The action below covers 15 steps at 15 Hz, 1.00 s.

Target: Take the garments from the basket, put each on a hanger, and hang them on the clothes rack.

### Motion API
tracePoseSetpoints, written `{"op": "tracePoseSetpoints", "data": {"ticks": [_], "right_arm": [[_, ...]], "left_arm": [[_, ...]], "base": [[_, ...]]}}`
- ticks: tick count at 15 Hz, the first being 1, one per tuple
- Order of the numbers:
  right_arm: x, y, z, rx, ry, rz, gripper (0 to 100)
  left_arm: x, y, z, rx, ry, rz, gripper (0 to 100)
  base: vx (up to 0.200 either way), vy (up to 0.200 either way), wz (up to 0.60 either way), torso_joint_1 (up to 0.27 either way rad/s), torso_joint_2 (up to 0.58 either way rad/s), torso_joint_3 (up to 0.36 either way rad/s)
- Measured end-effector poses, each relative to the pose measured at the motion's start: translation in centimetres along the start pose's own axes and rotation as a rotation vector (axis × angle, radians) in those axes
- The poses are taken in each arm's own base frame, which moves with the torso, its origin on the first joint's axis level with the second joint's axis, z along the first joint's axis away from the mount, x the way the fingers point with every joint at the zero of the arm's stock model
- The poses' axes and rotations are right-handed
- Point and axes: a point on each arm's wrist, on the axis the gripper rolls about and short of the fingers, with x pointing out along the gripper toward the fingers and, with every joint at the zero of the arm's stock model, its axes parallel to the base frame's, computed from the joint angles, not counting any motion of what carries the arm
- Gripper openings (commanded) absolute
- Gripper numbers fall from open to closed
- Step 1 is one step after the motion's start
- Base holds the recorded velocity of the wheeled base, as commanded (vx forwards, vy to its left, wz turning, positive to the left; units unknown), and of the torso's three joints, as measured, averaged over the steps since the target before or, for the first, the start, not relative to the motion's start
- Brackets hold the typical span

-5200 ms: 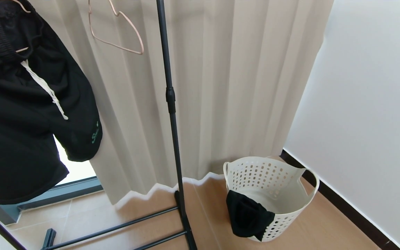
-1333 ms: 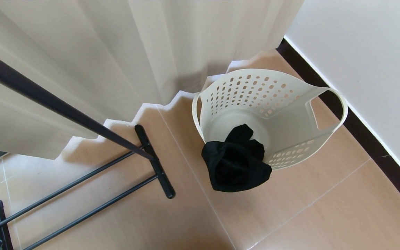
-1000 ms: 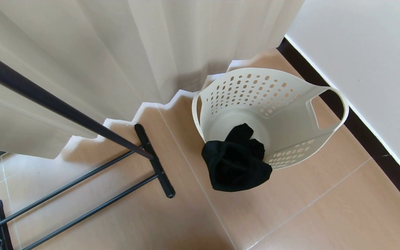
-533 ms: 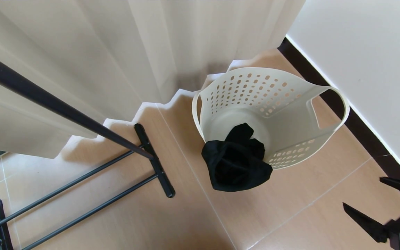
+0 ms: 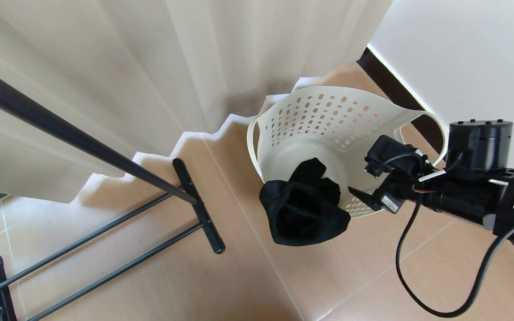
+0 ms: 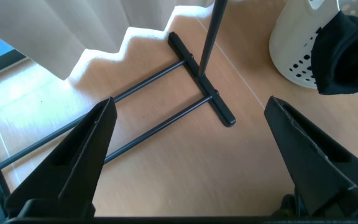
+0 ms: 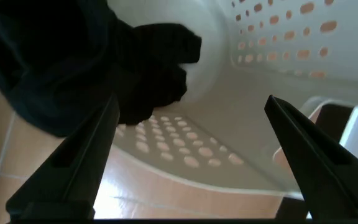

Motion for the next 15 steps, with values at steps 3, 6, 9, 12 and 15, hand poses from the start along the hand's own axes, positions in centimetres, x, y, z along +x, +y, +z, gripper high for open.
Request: {"op": "tracePoseSetpoints", "data": {"ticks": [3, 6, 9, 12, 15], "right_arm": [[1.9, 0.9, -0.2, -0.003, 0.014, 0.04, 100], [3.1, 2.0, 0.5, 0.032, -0.093, 0.007, 100], [4.3, 3.6, 0.3, 0.031, -0.174, 0.019, 100], [4.7, 5.1, 0.1, 0.016, -0.201, 0.108, 100], [5.1, 5.8, -0.1, 0.011, -0.194, 0.13, 100]], "left_arm": [[0.0, 0.0, 0.0, 0.0, -0.001, 0.0, 100], [0.0, 0.0, 0.0, 0.0, -0.001, 0.0, 100], [0.0, 0.0, 0.0, 0.0, -0.001, 0.0, 100], [0.0, 0.0, 0.0, 0.0, 0.0, 0.0, 100], [0.0, 0.0, 0.0, 0.0, 0.0, 0.0, 100]], "base": [[0.0, 0.0, 0.0, 0.0, 0.0, 0.0], [0.0, 0.0, 0.0, 0.0, 0.0, 0.0], [0.0, 0.0, 0.0, 0.0, 0.0, 0.0], [0.0, 0.0, 0.0, 0.0, 0.0, 0.0], [0.0, 0.0, 0.0, 0.0, 0.0, 0.0]]}}
